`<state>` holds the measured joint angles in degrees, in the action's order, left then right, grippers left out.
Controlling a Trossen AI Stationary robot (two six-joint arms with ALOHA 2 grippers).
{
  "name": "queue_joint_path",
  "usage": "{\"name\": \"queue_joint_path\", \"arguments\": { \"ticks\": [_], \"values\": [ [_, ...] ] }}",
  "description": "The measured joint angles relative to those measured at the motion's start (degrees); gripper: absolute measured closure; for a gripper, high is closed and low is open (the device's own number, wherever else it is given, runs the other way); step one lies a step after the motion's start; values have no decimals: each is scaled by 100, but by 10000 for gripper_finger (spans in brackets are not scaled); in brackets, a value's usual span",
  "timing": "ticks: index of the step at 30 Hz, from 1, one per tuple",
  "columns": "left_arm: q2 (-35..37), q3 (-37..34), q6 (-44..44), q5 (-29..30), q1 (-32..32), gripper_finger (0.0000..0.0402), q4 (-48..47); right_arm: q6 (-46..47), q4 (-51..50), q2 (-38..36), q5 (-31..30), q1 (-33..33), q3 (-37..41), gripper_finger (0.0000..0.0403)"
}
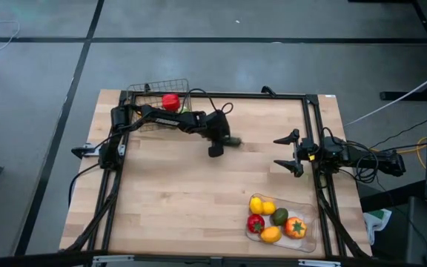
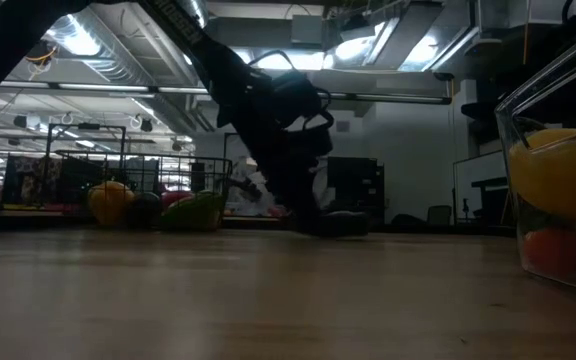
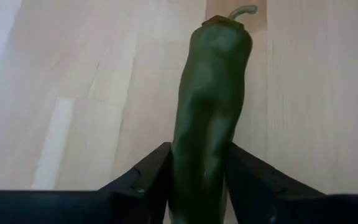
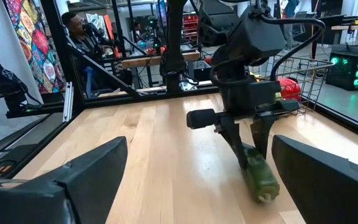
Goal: Sort produce into baskets
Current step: Put the green pepper into the mesh basket
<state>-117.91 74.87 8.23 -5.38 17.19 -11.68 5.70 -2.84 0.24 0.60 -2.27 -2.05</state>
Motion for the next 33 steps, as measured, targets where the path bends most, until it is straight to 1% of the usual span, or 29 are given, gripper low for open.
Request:
{"name": "queue_joint_path", "arguments": {
  "ticks": [4,8,15,18,21,25,29,33],
  "values": [
    [49,0,-201,0,1,280,282,0,0,-1,0,-1,0,6],
    [136,6,-413,-2,46,283,490,0,-1,0,-2,-1,-1,6],
    [581,6,-731,16,228,281,489,1,3,1,-2,0,0,6],
    [896,6,-818,112,367,283,452,1,4,0,-2,-1,1,6],
    [1282,7,-852,372,525,283,277,1,5,-1,0,-2,-1,6],
    [1842,8,-1120,907,764,283,-145,1,6,1,-3,-1,0,6],
    [2381,8,-1455,1389,1005,285,-853,1,21,1,2,1,3,6],
    [2762,10,-1724,1684,1253,285,-1682,1,21,-1,-2,-2,3,6]
  ]
}}
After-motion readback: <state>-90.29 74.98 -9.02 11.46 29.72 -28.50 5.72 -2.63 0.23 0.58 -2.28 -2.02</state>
